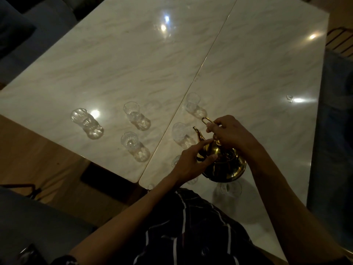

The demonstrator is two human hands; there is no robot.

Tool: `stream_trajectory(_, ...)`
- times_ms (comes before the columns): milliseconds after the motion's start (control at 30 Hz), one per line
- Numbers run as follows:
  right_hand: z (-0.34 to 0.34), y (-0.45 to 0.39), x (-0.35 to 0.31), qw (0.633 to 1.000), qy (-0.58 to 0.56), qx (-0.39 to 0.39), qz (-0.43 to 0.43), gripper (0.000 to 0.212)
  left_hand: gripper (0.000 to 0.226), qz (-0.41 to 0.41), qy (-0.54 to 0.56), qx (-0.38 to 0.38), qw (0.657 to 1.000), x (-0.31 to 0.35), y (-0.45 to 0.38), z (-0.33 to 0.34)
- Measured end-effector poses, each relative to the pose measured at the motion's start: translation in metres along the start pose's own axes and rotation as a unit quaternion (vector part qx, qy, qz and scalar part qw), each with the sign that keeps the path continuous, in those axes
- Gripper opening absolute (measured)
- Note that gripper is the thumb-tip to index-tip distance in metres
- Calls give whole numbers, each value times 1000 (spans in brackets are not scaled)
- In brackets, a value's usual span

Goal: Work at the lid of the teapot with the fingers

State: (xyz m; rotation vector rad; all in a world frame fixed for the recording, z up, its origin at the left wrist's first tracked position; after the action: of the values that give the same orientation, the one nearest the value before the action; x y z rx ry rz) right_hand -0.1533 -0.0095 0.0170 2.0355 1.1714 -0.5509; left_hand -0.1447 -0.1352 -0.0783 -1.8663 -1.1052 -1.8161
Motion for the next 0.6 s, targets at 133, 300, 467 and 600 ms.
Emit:
stream_trajectory(133,0,1,-1,1000,2,1,2,31,54,-1,-1,2,1000,2,2,-1)
stream_trajectory(300,0,2,-4,1000,4,-3,-2,30,54,1,-2,1,1000,4,4,-1)
stream_trajectory(467,0,4,-7,1000,-2,-7,-1,30,54,0,-6,3,1000,5,6,-1)
stream_trajectory(600,0,5,-9,1000,5,-11,-4,30,54,2,-4,3,1000,6,7,-1)
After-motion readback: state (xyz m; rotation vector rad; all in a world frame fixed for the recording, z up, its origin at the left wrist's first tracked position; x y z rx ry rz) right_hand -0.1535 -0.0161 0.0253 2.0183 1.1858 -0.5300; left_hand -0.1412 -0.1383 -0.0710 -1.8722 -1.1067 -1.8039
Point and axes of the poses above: each hand's wrist, its own y-axis away from the middle knuckle, its own z-axis out of the palm, x = y × z, the point moved 8 cm from there along -y, towards the middle knuckle, and after that the axes turned 8 degrees about -z, right-handed, at the moved point
